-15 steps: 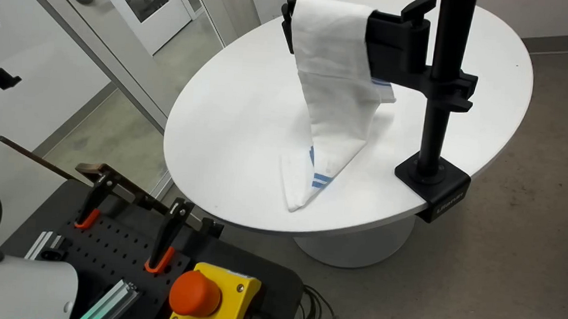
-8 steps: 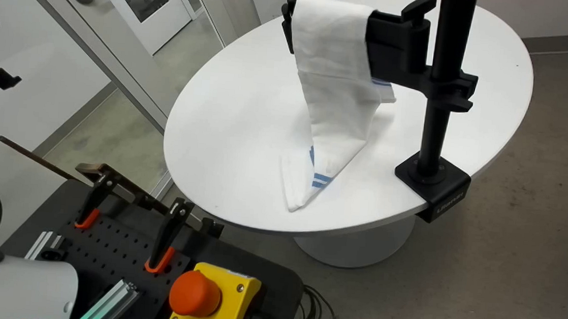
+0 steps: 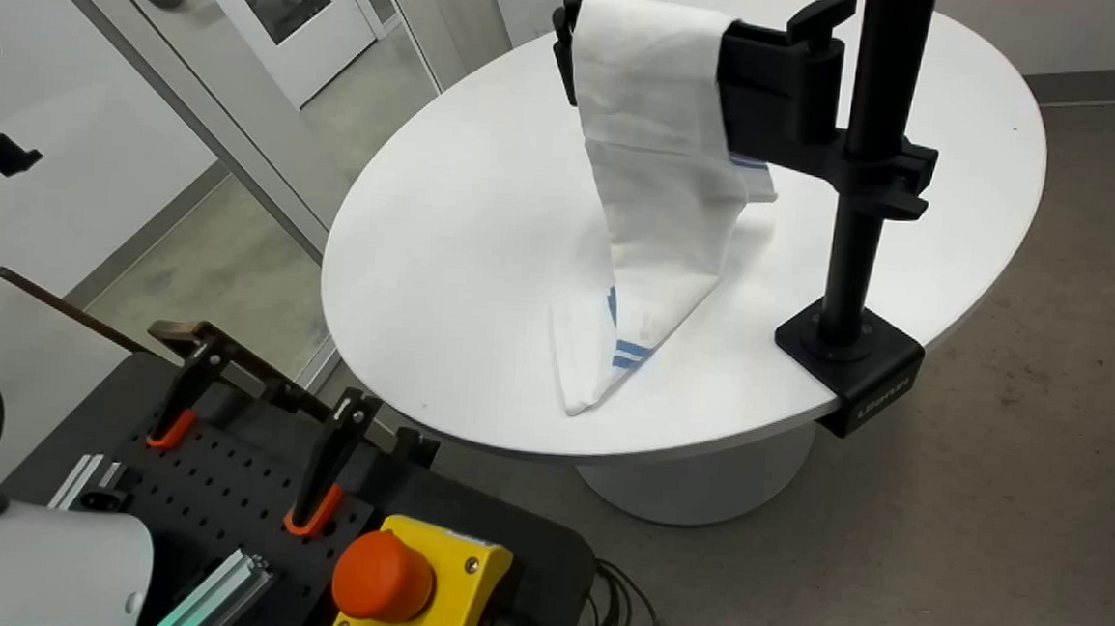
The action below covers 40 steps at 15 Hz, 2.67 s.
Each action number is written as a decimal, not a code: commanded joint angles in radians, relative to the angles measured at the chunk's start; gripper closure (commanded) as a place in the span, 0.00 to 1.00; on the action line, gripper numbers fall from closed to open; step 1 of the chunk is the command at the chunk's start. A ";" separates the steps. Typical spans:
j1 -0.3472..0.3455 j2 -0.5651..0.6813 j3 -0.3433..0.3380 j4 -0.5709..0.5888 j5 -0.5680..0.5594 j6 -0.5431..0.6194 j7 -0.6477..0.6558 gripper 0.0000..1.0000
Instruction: Take the tea towel off the stand and place it on the table
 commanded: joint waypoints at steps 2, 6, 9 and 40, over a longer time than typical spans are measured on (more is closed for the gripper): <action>-0.036 0.153 0.007 0.079 -0.035 0.040 0.086 0.00; -0.051 0.251 0.004 0.122 -0.060 0.071 0.153 0.00; -0.056 0.311 0.000 0.151 -0.068 0.094 0.185 0.00; -0.061 0.538 -0.017 0.217 -0.043 0.275 0.211 0.49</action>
